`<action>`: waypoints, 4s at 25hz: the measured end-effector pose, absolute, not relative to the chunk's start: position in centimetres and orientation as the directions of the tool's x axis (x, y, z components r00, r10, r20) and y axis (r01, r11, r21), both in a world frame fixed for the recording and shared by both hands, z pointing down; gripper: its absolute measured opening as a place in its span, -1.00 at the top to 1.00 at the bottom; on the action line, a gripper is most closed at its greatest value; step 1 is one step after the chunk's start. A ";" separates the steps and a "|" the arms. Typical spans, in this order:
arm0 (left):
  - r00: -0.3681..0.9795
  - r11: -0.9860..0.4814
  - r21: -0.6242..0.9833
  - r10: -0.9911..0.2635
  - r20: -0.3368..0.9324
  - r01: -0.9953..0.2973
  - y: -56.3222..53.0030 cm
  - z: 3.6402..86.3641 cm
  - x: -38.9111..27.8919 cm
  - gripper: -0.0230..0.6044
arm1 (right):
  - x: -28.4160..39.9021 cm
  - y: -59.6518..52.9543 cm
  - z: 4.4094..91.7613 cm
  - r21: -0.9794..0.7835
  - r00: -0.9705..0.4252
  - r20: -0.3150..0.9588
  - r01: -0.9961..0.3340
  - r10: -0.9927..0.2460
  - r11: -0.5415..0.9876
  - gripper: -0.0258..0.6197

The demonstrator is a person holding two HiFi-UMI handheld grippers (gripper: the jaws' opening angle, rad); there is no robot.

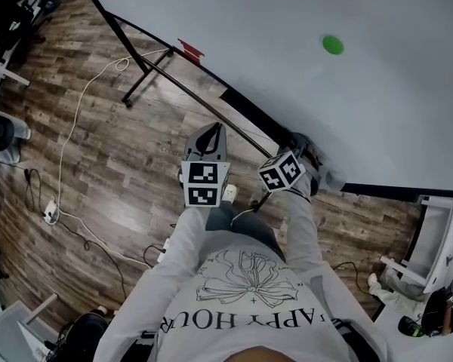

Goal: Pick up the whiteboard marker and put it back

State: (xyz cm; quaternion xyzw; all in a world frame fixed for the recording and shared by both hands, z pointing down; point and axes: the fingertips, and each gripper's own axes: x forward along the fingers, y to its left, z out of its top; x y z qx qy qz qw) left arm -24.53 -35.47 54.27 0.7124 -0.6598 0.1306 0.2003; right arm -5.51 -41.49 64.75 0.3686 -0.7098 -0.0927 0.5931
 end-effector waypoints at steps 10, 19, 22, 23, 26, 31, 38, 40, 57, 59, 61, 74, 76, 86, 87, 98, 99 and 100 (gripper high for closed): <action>0.119 -0.080 0.111 -0.904 0.410 -0.991 -36.0 52.2 -23.8 0.89 | -6.5 -40.6 59.9 0.523 -0.142 0.680 -0.594 -0.719 0.612 0.73; 0.138 -0.112 0.095 -0.927 0.348 -0.989 -35.7 48.8 -21.1 0.89 | -5.7 -39.6 51.8 0.281 -0.311 0.510 -0.821 -0.802 0.497 0.73; 0.148 -0.127 0.087 -0.935 0.321 -0.988 -35.2 47.5 -19.9 0.89 | -4.9 -38.9 48.6 0.235 -0.336 0.419 -0.857 -0.843 0.459 0.73; 0.153 -0.133 0.084 -0.938 0.311 -0.988 -35.2 47.0 -19.6 0.89 | -4.6 -38.7 47.7 0.220 -0.340 0.388 -0.868 -0.857 0.444 0.73; 0.169 -0.153 0.077 -0.943 0.287 -0.985 -35.0 45.7 -18.4 0.89 | -3.0 -38.2 45.1 0.180 -0.334 0.295 -0.900 -0.895 0.396 0.73; 0.212 -0.199 0.075 -0.944 0.252 -0.977 -35.0 43.8 -15.3 0.89 | 0.6 -37.2 41.8 0.137 -0.302 0.187 -0.934 -0.935 0.329 0.73; 0.283 -0.276 0.062 -0.934 0.220 -0.959 -35.5 42.2 -10.8 0.89 | 5.8 -36.2 39.8 0.108 -0.224 0.122 -0.965 -0.967 0.238 0.73; 0.299 -0.293 0.060 -0.930 0.216 -0.954 -35.6 42.0 -9.7 0.89 | 7.0 -35.9 39.6 0.099 -0.203 0.107 -0.972 -0.973 0.214 0.73; 0.358 -0.357 0.051 -0.898 0.257 -0.933 -35.2 43.7 -5.7 0.89 | 11.4 -35.2 42.7 0.058 -0.114 0.082 -0.991 -0.990 0.119 0.73; 0.361 -0.360 0.054 -0.894 0.264 -0.931 -35.1 44.0 -5.6 0.89 | 11.5 -35.3 43.8 0.046 -0.118 0.093 -0.991 -0.989 0.123 0.73; 0.362 -0.362 0.053 -0.892 0.271 -0.931 -35.1 44.3 -5.5 0.89 | 11.7 -35.4 45.1 0.017 -0.125 0.108 -0.992 -0.986 0.128 0.73; 0.369 -0.365 0.070 -0.882 0.292 -0.928 -34.3 45.4 -5.3 0.89 | 12.5 -34.8 49.7 -0.030 -0.088 0.220 -0.996 -0.972 0.083 0.73; 0.368 -0.363 0.073 -0.883 0.290 -0.929 -34.3 45.3 -5.4 0.89 | 12.5 -34.8 49.6 -0.027 -0.088 0.220 -0.996 -0.972 0.084 0.73; 0.359 -0.352 0.077 -0.888 0.286 -0.933 -34.0 45.2 -5.6 0.89 | 12.1 -34.5 50.4 -0.008 -0.104 0.264 -0.994 -0.959 0.105 0.53; 0.359 -0.352 0.078 -0.889 0.284 -0.933 -33.9 45.1 -5.6 0.89 | 12.0 -34.5 50.0 -0.001 -0.107 0.255 -0.994 -0.961 0.110 0.52; 0.344 -0.338 0.067 -0.912 0.223 -0.939 -33.7 42.4 -5.5 0.89 | 11.4 -34.0 43.0 0.024 -0.136 0.097 -0.990 -0.986 0.139 0.71; 0.341 -0.335 0.064 -0.915 0.216 -0.940 -33.7 42.1 -5.5 0.89 | 11.4 -34.0 42.3 0.023 -0.140 0.081 -0.990 -0.987 0.142 0.72; 0.337 -0.332 0.060 -0.918 0.209 -0.941 -33.6 41.8 -5.5 0.89 | 11.3 -33.9 41.6 0.022 -0.144 0.066 -0.989 -0.987 0.145 0.73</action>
